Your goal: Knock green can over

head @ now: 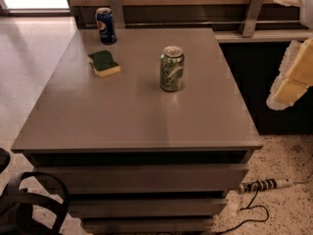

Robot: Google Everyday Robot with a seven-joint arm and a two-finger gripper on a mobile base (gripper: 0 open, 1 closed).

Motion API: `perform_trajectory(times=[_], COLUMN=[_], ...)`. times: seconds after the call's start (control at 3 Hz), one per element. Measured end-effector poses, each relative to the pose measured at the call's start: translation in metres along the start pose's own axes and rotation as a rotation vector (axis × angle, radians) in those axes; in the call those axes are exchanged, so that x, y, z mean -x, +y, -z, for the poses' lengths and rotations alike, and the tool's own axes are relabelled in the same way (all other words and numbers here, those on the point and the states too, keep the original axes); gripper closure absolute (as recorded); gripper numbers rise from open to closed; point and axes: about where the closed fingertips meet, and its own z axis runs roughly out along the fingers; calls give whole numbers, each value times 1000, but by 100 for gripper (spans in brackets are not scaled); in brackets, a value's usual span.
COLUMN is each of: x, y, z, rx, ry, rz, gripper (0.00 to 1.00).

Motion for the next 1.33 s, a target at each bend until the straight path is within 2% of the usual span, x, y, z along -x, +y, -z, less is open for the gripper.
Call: perform_trajectory(times=[0.33, 0.67, 1.0, 1.33], x=[-8, -2, 21, 52], y=[-27, -54, -74, -83], z=[-19, -62, -99, -136], rx=[-18, -32, -26, 22], ry=[-115, -325, -528, -696], rz=[-66, -173, -252, -324], gripper=[0, 0, 0, 0])
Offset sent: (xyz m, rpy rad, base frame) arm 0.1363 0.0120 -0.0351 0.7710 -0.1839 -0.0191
